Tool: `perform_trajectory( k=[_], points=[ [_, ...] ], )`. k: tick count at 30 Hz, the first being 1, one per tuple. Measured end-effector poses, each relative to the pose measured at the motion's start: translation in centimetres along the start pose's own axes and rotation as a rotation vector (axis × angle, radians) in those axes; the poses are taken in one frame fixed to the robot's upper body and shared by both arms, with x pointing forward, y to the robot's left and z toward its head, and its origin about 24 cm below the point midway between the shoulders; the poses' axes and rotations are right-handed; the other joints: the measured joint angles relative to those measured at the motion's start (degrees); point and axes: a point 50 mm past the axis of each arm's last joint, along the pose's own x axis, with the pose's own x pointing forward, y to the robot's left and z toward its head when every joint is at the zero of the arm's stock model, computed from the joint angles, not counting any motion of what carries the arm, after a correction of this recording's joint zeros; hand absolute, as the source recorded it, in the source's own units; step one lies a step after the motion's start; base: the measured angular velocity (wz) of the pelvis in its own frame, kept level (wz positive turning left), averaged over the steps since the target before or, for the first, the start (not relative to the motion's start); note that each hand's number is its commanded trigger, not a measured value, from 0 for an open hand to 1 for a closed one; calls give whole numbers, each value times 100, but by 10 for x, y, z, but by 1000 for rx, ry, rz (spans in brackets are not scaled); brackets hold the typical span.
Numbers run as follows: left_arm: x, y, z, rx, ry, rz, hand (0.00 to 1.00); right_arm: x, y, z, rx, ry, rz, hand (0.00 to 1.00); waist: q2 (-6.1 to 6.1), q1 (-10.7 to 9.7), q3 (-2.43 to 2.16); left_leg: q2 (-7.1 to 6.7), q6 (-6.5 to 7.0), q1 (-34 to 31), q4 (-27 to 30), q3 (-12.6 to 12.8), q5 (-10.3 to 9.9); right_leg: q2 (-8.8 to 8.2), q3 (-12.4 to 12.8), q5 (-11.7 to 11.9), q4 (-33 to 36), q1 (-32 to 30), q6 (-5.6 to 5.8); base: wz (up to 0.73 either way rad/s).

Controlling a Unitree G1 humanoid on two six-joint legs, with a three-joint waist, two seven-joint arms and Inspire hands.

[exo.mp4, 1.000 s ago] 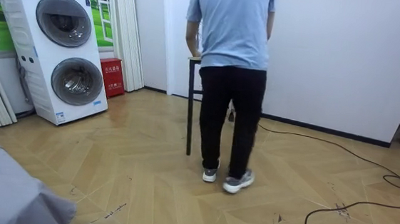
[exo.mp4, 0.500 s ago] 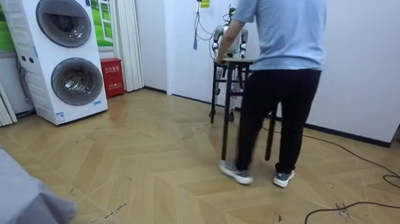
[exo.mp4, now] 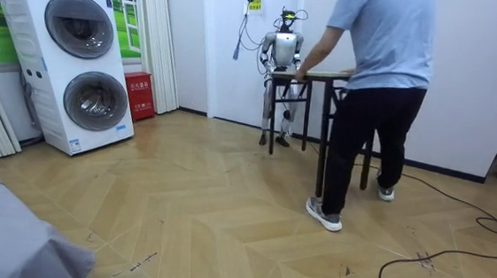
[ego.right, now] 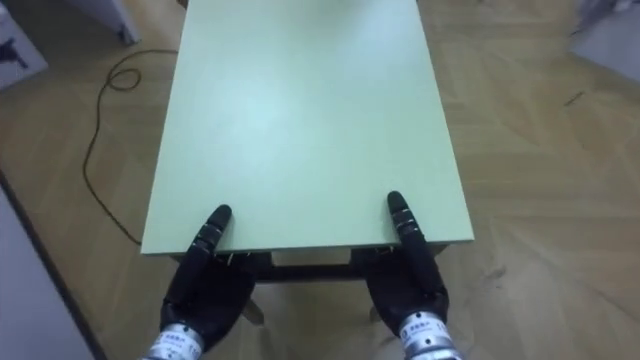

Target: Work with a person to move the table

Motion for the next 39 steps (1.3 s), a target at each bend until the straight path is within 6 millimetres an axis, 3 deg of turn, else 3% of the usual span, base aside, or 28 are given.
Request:
perform_trajectory(
  k=[2,4,9,13,15,20,28,31,33,35,37,39],
  points=[
    [0,0,-1,1,8,1,100,0,1,1,-16,-2,0,100,-10,48,-3,-143,30,0,-142,-80,123,43,481,-3,-226,-169,-4,47],
    [-2,2,-4,-7,11,19,100,0,0,5,-39,-10,-8,100,64,160,13,-246,42,24,-266,-175,211,-1,439,11,-99,-170,55,31],
    [-2,2,-3,-3,7,19,100,0,0,4,-38,-6,-7,100,43,296,14,-422,81,-24,-466,-489,431,-97,321,3,88,-170,70,42],
    [-2,2,-2,3,-1,16,100,-1,-1,2,-29,-2,-9,100,-45,291,14,-568,109,-36,-477,-807,522,-87,487,-17,82,-92,102,43],
    [-2,2,-1,18,-7,12,100,-2,-2,-2,-3,-5,-18,100,-156,296,5,-658,123,-17,-501,-1008,589,-33,657,-17,-104,15,110,48],
    [-2,2,1,27,-13,15,100,-2,-2,-6,7,-1,-27,100,-194,504,6,-671,96,-36,-474,-1174,642,143,909,111,-518,222,118,19],
    [-5,6,2,21,-21,31,100,-2,-3,-7,1,8,-42,100,-191,776,6,-771,25,-62,-601,-1534,912,229,729,159,-617,321,74,32],
    [-8,9,3,14,-29,31,100,-1,-2,-8,-6,23,-37,100,-180,778,-1,-883,-49,-100,-741,-1751,1071,224,449,161,-640,318,51,46],
    [-9,9,2,3,-29,30,100,0,-1,-7,-14,28,-33,100,-140,775,-24,-902,-40,-114,-838,-1730,1166,215,327,171,-728,341,18,35],
    [-9,8,0,-1,-24,29,100,0,-2,-6,-19,28,-34,100,-118,698,-38,-889,-9,-115,-928,-1545,1239,195,153,164,-833,403,10,46],
    [-9,9,0,-2,-25,30,100,0,-2,-5,-18,28,-36,100,-115,612,-40,-829,-17,-114,-987,-1281,1255,138,3,145,-909,473,39,40],
    [-9,8,-1,-9,-26,30,100,0,-3,-5,-16,29,-40,100,-114,593,-39,-841,-14,-114,-992,-1187,1253,122,-50,131,-890,497,88,22]
  ],
)
